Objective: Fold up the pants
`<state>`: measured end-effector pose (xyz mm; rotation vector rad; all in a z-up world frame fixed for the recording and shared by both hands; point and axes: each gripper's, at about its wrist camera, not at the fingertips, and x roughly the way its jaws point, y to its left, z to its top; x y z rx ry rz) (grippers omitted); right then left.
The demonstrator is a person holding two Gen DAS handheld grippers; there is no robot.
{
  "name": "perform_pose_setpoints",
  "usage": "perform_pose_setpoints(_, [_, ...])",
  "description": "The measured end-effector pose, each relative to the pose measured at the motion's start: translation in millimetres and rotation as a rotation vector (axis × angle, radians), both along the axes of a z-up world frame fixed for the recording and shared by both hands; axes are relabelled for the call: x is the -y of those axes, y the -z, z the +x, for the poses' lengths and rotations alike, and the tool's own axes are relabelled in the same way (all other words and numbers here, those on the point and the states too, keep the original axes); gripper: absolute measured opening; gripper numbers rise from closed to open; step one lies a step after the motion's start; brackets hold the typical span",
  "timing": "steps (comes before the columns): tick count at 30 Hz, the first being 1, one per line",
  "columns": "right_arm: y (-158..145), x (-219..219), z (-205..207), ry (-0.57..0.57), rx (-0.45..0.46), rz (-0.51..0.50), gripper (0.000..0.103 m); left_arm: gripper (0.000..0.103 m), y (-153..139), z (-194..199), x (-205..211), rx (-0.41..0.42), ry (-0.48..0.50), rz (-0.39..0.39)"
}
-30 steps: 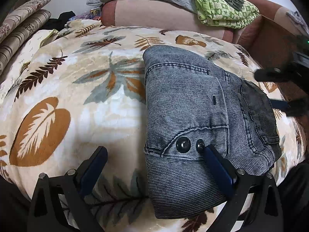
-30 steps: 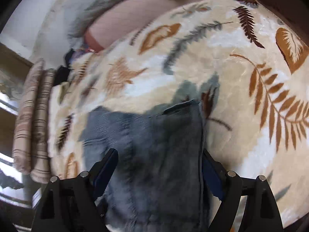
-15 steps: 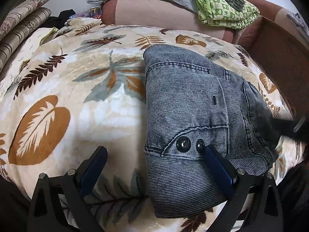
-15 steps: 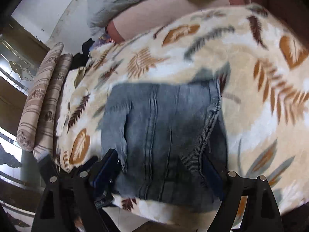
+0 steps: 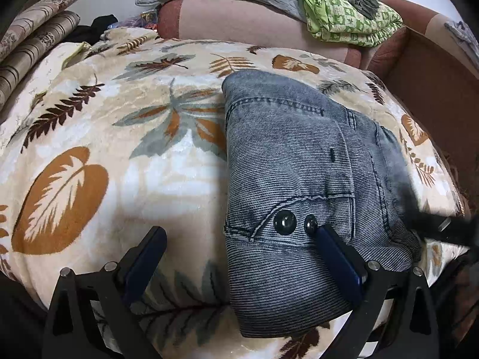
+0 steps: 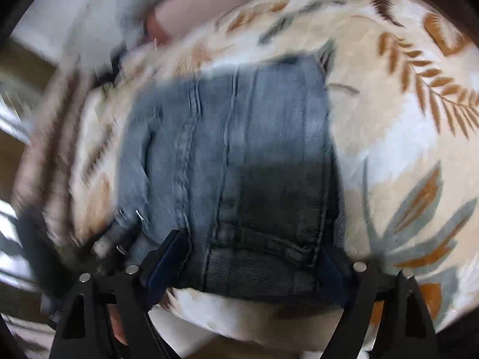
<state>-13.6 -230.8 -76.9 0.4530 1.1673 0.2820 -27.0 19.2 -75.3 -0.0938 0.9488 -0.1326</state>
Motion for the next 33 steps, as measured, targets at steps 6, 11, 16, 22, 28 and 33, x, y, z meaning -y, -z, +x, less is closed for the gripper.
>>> perform_pose_setpoints(6, [-54.2,3.3,21.4,-0.010,0.080,0.049,0.086,0.101,0.5,1.1,0.3,-0.002,-0.005,-0.001])
perform_pose_setpoints(11, [-26.9,4.3,64.6,-0.002,0.004,0.107,0.086,0.102,1.0,1.8,-0.8,-0.004,-0.001,-0.006])
perform_pose_setpoints(16, [-6.2,10.4,47.3,-0.011,-0.051,-0.026,0.084,0.102,1.7,3.4,-1.5,-0.009,-0.002,-0.014])
perform_pose_setpoints(22, [-48.3,16.0,25.8,0.042,0.015,-0.186,0.084,0.102,2.0,4.0,-0.7,-0.008,-0.003,-0.013])
perform_pose_setpoints(28, [-67.0,-12.2,18.1,-0.033,0.107,0.081,0.085,0.102,2.2,2.8,-0.3,-0.004,-0.005,-0.007])
perform_pose_setpoints(33, [2.5,-6.6,12.0,0.000,-0.028,0.173,0.084,0.102,1.9,1.3,-0.7,-0.001,0.000,-0.011])
